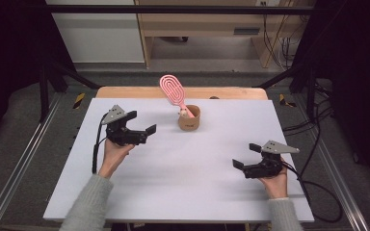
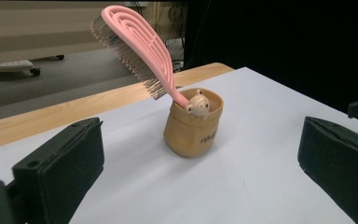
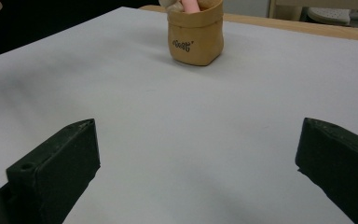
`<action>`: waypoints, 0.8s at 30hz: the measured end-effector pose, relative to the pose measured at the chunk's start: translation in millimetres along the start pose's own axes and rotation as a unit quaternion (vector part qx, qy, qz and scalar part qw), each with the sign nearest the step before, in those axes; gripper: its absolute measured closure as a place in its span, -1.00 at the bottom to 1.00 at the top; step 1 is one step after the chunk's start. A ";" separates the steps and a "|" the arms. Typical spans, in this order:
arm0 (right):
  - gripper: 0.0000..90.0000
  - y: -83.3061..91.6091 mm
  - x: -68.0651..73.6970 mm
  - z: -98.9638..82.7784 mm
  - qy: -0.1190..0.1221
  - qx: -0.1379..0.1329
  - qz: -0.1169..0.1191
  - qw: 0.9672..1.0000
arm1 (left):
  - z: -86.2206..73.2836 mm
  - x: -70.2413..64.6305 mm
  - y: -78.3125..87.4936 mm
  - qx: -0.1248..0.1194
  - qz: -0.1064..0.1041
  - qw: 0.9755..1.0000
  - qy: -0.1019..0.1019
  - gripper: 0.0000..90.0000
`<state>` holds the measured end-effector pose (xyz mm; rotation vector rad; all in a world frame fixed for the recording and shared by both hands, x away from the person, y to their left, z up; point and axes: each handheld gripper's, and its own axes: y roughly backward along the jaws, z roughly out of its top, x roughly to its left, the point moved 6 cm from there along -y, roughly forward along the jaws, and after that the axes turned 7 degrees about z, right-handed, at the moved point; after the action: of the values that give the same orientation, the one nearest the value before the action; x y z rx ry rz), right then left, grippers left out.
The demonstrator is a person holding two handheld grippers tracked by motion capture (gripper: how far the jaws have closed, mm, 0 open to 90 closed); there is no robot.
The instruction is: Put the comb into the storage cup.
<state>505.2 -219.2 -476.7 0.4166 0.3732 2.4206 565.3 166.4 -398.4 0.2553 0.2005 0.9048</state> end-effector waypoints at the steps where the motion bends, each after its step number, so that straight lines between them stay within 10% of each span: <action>1: -1.00 0.0 0.0 0.0 0.000 0.000 0.000 1.000 | -2.4 -0.1 1.6 0.002 -0.001 1.000 -0.001 -0.99; 24: -1.00 -1.8 0.1 -1.6 0.000 0.004 0.000 1.000 | -59.2 17.5 40.6 0.029 0.014 0.999 0.002 -0.99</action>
<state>505.5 -218.0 -478.9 0.4205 0.3840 2.4198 529.1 212.3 -443.6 0.3119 0.2273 0.9274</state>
